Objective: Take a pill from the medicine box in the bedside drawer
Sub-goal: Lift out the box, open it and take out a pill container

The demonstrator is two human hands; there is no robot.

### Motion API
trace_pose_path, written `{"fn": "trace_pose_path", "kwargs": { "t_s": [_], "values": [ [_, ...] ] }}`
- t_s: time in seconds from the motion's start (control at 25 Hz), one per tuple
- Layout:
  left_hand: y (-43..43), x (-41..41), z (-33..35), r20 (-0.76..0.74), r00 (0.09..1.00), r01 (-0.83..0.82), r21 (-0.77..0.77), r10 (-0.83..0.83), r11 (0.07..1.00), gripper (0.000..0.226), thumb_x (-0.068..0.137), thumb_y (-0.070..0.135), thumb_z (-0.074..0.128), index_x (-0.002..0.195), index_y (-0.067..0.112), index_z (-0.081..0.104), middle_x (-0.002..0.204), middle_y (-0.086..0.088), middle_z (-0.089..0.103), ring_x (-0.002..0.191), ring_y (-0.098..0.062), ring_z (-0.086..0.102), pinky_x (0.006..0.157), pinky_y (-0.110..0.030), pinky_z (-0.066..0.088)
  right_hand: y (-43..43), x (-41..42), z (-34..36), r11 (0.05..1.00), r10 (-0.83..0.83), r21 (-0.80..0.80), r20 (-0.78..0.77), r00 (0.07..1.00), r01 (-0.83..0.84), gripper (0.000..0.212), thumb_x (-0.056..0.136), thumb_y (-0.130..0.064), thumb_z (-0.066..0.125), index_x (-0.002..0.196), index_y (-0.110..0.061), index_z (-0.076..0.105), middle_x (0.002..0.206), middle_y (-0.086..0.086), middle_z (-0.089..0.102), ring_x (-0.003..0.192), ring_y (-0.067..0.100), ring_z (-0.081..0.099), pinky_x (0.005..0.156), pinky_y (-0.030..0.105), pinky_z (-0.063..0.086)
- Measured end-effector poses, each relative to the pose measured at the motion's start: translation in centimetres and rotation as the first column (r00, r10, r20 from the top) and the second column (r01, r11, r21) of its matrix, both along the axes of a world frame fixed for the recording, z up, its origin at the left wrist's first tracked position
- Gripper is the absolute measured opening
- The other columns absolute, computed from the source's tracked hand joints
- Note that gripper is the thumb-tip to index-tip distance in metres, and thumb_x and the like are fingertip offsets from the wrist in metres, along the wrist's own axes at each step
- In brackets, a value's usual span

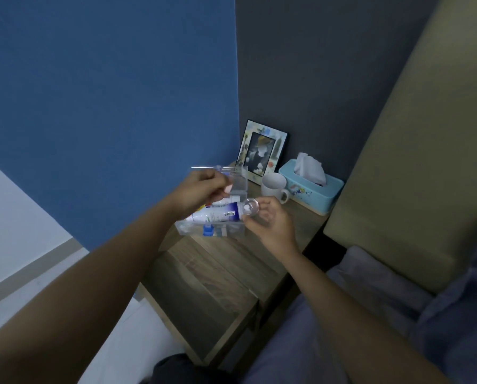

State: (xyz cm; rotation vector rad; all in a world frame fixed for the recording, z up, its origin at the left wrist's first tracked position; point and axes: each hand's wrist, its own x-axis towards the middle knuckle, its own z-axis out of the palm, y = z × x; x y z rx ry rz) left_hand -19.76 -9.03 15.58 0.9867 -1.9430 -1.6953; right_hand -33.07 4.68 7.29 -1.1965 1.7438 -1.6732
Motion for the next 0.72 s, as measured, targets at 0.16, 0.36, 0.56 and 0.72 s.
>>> {"fn": "trace_pose_path", "kwargs": {
  "t_s": [0.16, 0.36, 0.56, 0.72],
  "values": [
    [1.6, 0.3, -6.3, -0.122, 0.988, -0.063, 0.271, 0.100, 0.961, 0.013, 0.085, 0.009, 0.055, 0.093, 0.015, 0.064, 0.079, 0.001, 0.066, 0.077, -0.012, 0.064, 0.065, -0.015, 0.054, 0.7, -0.7, -4.3, 0.997, 0.006, 0.074, 0.167, 0.986, -0.019, 0.039, 0.066, -0.008, 0.082, 0.091, -0.028, 0.059, 0.096, -0.003, 0.070, 0.088, 0.007, 0.067, 0.076, 0.017, 0.050],
    [3.2, 1.1, -14.4, 0.058, 0.998, 0.008, 0.127, -0.015, 0.992, 0.023, 0.068, 0.014, 0.073, 0.085, 0.015, 0.057, 0.084, 0.005, 0.072, 0.084, -0.007, 0.068, 0.069, -0.018, 0.053, 1.6, -1.7, -10.9, 0.963, -0.046, 0.268, 0.015, 0.999, 0.040, 0.035, 0.068, -0.017, 0.081, 0.095, -0.029, 0.064, 0.098, -0.006, 0.069, 0.093, 0.007, 0.064, 0.080, 0.013, 0.046],
    [3.4, 0.0, -20.3, 0.308, 0.950, -0.056, -0.020, 0.059, 0.998, 0.044, 0.067, 0.006, 0.076, 0.102, 0.018, 0.051, 0.094, -0.001, 0.058, 0.084, -0.017, 0.060, 0.070, -0.026, 0.050, 1.7, -3.3, -15.9, 0.910, -0.001, 0.405, -0.212, 0.977, 0.089, 0.035, 0.067, -0.012, 0.082, 0.100, -0.006, 0.070, 0.101, 0.012, 0.069, 0.095, 0.024, 0.063, 0.084, 0.018, 0.041],
    [3.3, -1.5, -22.4, 0.357, 0.931, -0.050, -0.089, 0.079, 0.995, 0.065, 0.070, 0.009, 0.075, 0.127, 0.013, 0.045, 0.109, -0.006, 0.065, 0.096, -0.019, 0.060, 0.077, -0.029, 0.047, 1.0, -4.0, -17.9, 0.846, 0.065, 0.530, -0.204, 0.977, 0.054, 0.039, 0.074, -0.022, 0.077, 0.109, -0.008, 0.068, 0.111, 0.012, 0.062, 0.102, 0.023, 0.059, 0.086, 0.021, 0.039]
  ]
}}
